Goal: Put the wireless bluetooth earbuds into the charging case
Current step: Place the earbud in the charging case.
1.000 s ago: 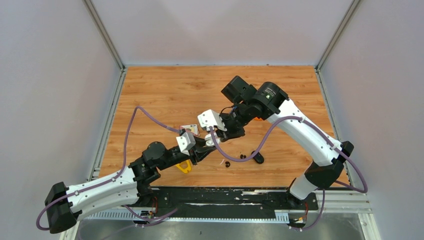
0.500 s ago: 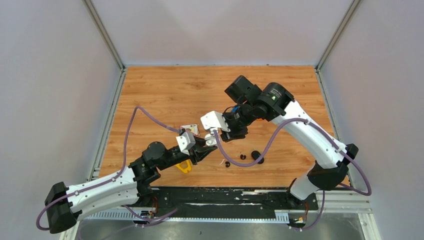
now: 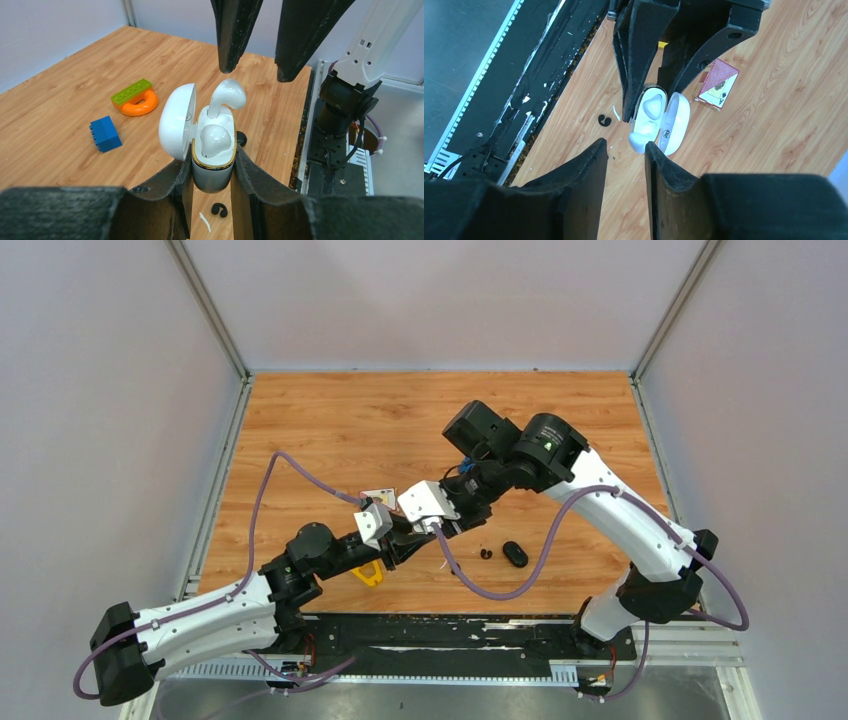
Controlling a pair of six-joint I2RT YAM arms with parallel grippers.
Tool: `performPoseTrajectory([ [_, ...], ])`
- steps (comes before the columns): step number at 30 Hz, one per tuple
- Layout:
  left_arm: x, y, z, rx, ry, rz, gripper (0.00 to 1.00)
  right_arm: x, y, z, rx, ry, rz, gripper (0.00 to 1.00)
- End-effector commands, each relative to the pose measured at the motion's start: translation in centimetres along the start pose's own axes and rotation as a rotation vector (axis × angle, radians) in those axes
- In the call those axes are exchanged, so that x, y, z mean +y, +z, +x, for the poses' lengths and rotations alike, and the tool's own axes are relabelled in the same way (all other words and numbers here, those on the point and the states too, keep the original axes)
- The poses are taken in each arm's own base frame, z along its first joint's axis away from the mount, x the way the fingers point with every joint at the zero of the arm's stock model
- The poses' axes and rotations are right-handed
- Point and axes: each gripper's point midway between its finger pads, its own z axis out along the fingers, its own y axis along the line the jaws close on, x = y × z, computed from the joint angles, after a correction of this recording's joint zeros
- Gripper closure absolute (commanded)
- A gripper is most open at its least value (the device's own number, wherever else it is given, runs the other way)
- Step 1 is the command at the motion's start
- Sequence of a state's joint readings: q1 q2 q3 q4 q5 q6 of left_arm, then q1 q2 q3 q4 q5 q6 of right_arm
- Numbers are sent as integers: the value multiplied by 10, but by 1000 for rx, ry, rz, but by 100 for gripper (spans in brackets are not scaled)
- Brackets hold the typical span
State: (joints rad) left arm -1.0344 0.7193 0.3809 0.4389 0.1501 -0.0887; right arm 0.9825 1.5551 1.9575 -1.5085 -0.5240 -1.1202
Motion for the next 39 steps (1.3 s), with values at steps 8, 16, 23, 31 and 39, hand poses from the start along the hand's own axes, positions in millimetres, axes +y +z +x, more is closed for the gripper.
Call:
performPoseTrajectory([
  [8, -9, 2, -28, -79, 0, 44, 100, -16, 5, -3, -3, -39, 31, 71],
  [16, -10, 0, -31, -87, -1, 48, 100, -20, 9, 2, 13, -24, 38, 73],
  [23, -12, 0, -30, -86, -3, 58, 100, -27, 11, 4, 29, -3, 66, 76],
  [31, -12, -1, -30, -86, -4, 59, 100, -33, 13, 5, 35, 38, 89, 79],
  [39, -7, -4, -33, -106, -7, 26, 100, -38, 14, 14, 78, 67, 107, 82],
])
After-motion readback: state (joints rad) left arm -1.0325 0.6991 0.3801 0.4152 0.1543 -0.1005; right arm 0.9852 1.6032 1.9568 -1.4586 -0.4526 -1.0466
